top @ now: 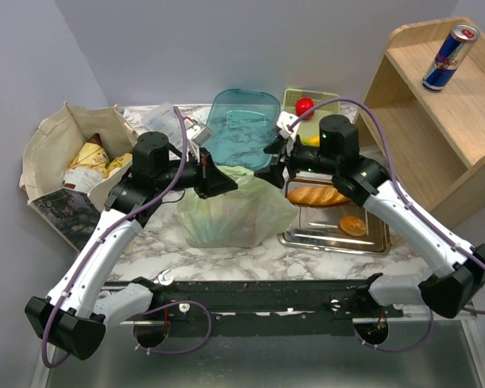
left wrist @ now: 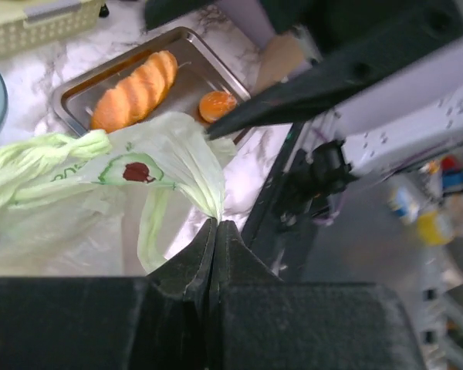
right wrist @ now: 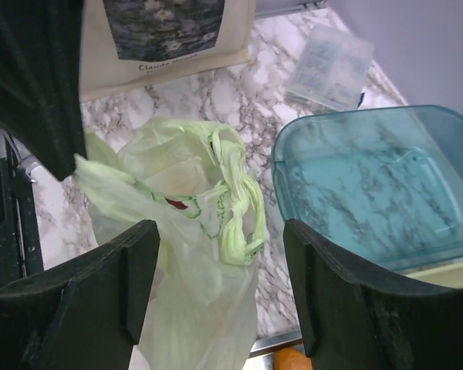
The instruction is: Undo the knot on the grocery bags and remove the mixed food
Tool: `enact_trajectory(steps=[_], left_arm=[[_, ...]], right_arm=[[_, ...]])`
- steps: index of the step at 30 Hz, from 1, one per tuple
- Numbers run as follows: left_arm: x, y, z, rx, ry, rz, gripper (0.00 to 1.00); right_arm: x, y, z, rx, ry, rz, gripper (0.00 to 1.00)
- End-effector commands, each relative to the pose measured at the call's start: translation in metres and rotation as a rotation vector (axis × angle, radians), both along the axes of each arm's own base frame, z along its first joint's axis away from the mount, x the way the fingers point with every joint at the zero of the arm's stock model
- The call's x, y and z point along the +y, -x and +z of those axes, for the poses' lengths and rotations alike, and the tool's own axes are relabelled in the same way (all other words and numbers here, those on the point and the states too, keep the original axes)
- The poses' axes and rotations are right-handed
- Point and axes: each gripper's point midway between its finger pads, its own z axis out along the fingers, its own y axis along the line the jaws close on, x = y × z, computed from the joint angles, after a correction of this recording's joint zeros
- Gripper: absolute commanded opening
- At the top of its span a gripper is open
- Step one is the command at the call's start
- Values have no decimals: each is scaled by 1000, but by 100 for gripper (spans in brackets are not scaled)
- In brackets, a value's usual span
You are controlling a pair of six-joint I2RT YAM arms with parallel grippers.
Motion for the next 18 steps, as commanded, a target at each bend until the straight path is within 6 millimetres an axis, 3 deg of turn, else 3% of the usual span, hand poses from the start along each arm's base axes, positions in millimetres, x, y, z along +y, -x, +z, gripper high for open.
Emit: enact_trajectory(steps=[1, 12, 16, 18], left_arm=[[2, -25, 21, 346, 155, 231, 0], [-1, -50, 54, 528, 322, 279, 0], [0, -52, 67, 522, 344, 279, 0], [0, -51, 73, 514, 353, 276, 0]], right_arm=[[-12, 7, 26, -128, -53, -50, 71], [22, 43, 18, -190, -20, 116, 62], [38, 44, 9, -210, -18, 134, 60], [45, 38, 3, -222, -7, 125, 65]])
